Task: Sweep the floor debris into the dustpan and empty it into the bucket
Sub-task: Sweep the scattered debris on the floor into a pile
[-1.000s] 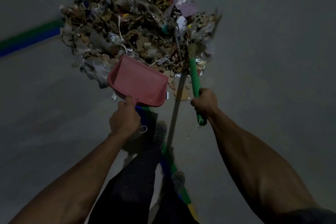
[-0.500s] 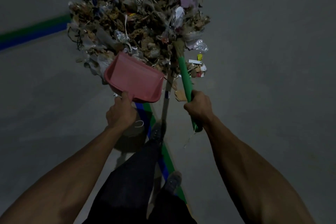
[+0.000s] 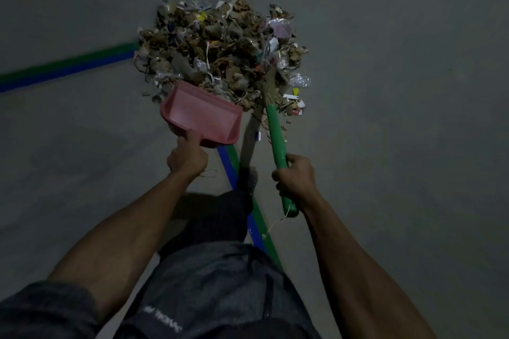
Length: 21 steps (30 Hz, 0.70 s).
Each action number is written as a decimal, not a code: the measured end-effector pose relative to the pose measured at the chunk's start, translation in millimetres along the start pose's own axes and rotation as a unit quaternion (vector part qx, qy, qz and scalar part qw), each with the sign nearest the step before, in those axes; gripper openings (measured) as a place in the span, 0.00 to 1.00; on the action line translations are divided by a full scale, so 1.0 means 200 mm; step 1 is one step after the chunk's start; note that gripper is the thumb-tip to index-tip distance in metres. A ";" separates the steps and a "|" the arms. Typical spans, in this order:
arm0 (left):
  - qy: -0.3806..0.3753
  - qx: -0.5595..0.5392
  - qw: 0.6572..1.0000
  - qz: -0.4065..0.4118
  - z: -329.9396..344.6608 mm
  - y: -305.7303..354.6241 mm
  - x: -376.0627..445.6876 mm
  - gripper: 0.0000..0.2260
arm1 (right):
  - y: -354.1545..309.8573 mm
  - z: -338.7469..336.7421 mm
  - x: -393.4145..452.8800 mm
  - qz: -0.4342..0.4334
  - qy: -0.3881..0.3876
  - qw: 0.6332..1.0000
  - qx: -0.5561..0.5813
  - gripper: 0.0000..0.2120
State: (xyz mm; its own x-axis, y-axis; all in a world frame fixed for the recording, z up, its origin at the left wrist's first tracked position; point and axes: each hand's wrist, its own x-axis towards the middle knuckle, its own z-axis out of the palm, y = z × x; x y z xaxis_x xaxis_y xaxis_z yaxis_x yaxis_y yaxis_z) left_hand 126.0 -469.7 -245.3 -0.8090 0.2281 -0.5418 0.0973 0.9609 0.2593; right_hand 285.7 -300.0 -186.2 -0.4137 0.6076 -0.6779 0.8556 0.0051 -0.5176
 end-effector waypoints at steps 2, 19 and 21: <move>0.014 -0.012 1.000 0.006 -0.03 -0.12 -0.12 0.16 | 0.04 0.04 -0.17 -0.006 0.010 1.000 0.018 0.23; 0.040 -0.181 0.983 -0.014 -0.54 -0.90 -0.39 0.33 | -0.22 0.52 -0.89 -0.040 0.012 0.998 0.039 0.25; 0.037 -0.216 0.976 -0.015 -0.64 -0.98 -0.30 0.31 | -0.33 0.66 -0.91 -0.048 0.018 0.998 0.037 0.26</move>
State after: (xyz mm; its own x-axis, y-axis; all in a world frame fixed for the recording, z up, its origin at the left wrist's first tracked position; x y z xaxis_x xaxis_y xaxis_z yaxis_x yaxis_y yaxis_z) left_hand 81.3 -691.8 -162.0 -0.8485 0.1731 -0.5000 -0.1685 0.8075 0.5654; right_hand 263.6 -515.2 -97.8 -0.4804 0.6359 -0.6040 0.7862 0.0069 -0.6180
